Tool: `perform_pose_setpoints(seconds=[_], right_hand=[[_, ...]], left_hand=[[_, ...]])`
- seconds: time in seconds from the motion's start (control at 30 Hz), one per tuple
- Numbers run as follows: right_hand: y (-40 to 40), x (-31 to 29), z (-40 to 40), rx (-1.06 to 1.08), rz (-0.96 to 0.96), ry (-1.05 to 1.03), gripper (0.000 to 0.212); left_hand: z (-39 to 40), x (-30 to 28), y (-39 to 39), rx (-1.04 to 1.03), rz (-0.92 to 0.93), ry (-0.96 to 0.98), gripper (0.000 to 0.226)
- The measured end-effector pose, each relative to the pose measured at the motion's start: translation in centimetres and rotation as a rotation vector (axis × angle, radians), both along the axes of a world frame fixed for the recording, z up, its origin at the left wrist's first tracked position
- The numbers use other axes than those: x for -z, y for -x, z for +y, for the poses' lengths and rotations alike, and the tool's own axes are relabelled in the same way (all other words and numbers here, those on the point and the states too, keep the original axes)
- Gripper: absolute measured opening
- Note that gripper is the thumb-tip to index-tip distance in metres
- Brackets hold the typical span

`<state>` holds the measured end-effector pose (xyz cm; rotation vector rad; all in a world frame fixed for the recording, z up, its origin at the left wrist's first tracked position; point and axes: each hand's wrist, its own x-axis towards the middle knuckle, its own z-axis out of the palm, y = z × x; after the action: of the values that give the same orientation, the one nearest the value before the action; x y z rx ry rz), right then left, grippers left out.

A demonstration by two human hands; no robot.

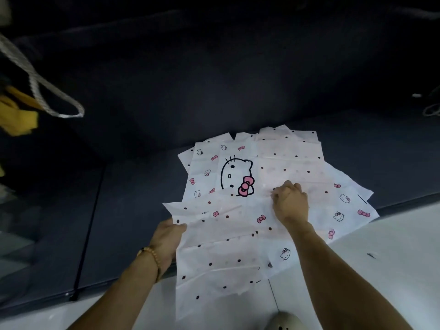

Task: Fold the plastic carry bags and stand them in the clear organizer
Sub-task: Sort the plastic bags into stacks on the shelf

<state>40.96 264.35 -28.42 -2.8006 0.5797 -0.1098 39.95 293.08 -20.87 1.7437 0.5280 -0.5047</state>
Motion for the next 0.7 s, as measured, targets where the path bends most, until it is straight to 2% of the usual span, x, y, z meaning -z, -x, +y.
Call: perform_pose_setpoints(seconds=[0.1,0.17,0.2,0.27,0.37,0.43,0.47,0.53,0.6,0.7], right_hand=[[-0.6,-1.4,2.3,0.12,-0.165,-0.111,0.023],[-1.0,-3.1,5.1,0.075,-0.314,-0.268,0.021],[-0.9,-4.1,7.1,-0.018,-0.329,-0.365,0.023],[-0.1,-5.7,11.8,-0.302,-0.239,-0.481,0.025],[2.2,-6.2,19.3,-0.738,-0.064,-0.38,0.022],[3.5,-5.9,22.9,-0.909,0.0,-0.28,0.022],[3.9,-5.6,24.2,-0.963,0.017,-0.265,0.023],[4.2,-5.3,26.2,-1.017,0.048,-0.321,0.027],[3.8,-5.2,27.4,-0.981,0.066,-0.389,0.034],[1.7,-4.1,28.1,-0.852,-0.015,-0.274,0.039]], left_hand=[[0.7,0.1,-0.2,-0.033,0.011,0.016,0.025],[1.5,0.2,-0.4,-0.054,0.031,0.065,0.022],[2.1,0.3,-0.7,-0.084,0.051,0.094,0.019],[3.5,0.4,-1.1,-0.196,0.088,0.176,0.021],[6.6,0.2,-1.9,-0.262,0.128,0.426,0.041],[9.2,0.3,-2.2,-0.22,0.154,0.562,0.055],[10.3,0.3,-2.0,-0.185,0.161,0.562,0.052],[12.6,0.8,-1.7,-0.103,0.097,0.375,0.028],[15.2,1.6,-1.6,0.008,-0.01,0.127,0.046],[19.0,1.7,-2.2,0.088,-0.121,0.021,0.068]])
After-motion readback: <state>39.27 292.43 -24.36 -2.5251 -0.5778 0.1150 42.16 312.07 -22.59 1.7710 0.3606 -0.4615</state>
